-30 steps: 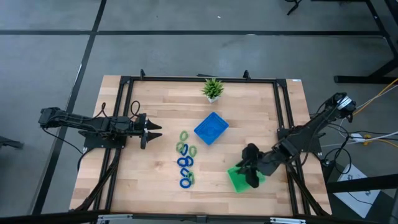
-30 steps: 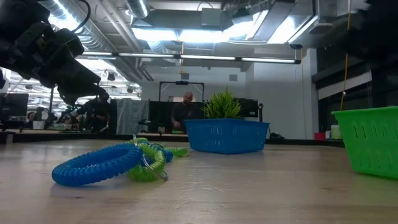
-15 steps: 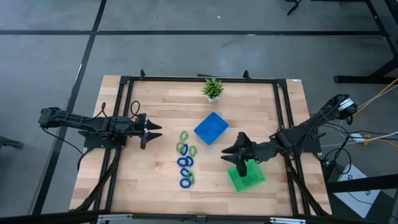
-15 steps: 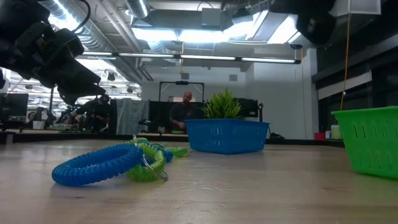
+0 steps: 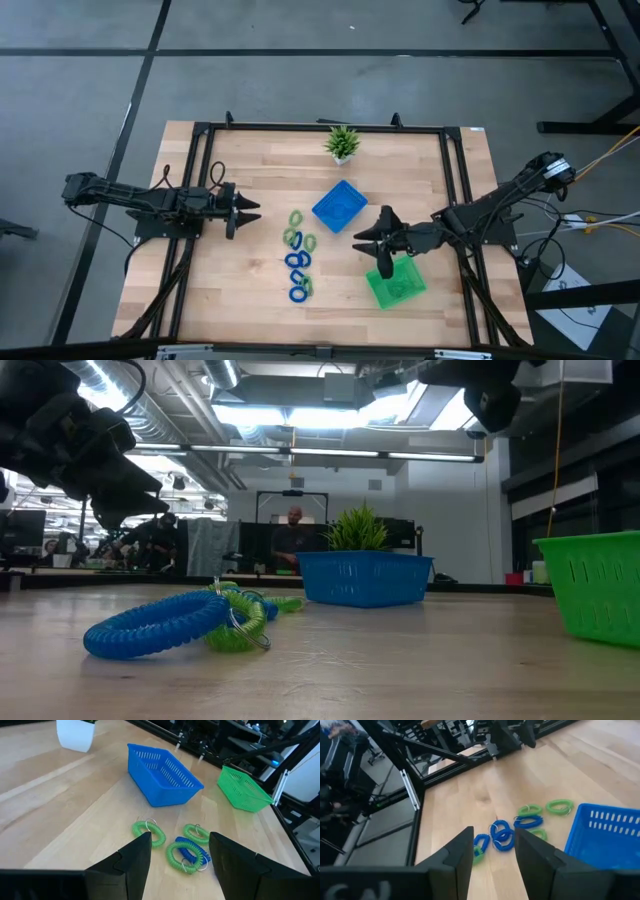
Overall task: Sort spring keychains
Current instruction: Put the green spring keychain into the green bin
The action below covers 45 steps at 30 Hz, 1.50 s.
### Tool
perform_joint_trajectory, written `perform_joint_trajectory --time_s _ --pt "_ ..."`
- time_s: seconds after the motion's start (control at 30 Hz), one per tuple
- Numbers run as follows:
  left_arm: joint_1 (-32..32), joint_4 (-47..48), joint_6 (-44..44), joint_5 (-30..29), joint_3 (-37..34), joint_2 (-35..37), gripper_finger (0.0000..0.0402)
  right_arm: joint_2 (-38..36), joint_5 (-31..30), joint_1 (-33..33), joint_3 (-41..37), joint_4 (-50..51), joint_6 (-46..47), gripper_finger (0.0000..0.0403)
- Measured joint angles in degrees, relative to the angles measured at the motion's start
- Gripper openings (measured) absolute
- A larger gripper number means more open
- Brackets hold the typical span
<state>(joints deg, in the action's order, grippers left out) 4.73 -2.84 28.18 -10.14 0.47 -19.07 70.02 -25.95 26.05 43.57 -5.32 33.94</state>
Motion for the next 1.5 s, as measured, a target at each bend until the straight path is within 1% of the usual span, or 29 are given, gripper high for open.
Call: perform_joint_trajectory --time_s 0.1,0.2,0.37,0.57,0.7,0.8,0.9,1.0,1.13,1.27,1.37,1.5 --pt "-0.02 -0.1 0.1 -0.28 0.01 0.01 0.0194 0.0 -0.01 -0.58 0.0 0.0 -0.17 0.014" --pt "-0.02 -0.05 0.08 1.19 0.0 0.0 0.0194 0.0 -0.01 -0.92 0.0 -0.03 -0.12 0.014" --pt "-0.02 0.78 0.07 1.44 0.01 0.01 0.0194 0.0 0.04 -0.93 0.0 -0.44 0.24 0.014" --pt "-0.02 0.8 0.13 1.45 0.0 0.02 0.0194 0.0 -0.07 -0.94 0.0 -0.46 2.87 0.014" --pt "-0.02 0.87 0.38 2.04 0.0 0.02 0.0194 0.0 -2.82 -0.93 0.0 -0.44 2.87 0.014" --pt "0.01 0.9 1.07 3.73 0.0 0.02 0.0194 0.0 -2.93 -0.93 0.0 -0.44 3.09 0.014" --pt "-0.02 0.32 0.74 2.76 0.02 0.02 0.0194 0.0 -2.92 -0.93 0.0 -0.57 5.03 0.014" --pt "0.02 0.07 -3.75 2.62 0.01 0.01 0.0194 0.0 -2.89 -0.93 0.0 -0.6 5.93 0.014" --pt "0.05 -0.02 -14.27 2.94 0.23 -0.04 0.019 0.0 -2.93 -0.93 0.0 -0.55 4.02 0.014" --pt "0.13 0.04 -18.49 4.45 3.61 -2.26 0.0184 0.68 -2.97 -0.93 0.02 -0.5 2.69 0.014" --pt "0.49 1.64 -20.53 4.07 7.47 -6.73 0.018 1.97 -2.98 -0.93 0.02 -0.47 0.86 0.014" --pt "1.29 3.09 -23.31 0.5 13.08 -15.19 0.0176 3.6 -2.45 -0.93 0.02 0.07 -0.89 0.014"
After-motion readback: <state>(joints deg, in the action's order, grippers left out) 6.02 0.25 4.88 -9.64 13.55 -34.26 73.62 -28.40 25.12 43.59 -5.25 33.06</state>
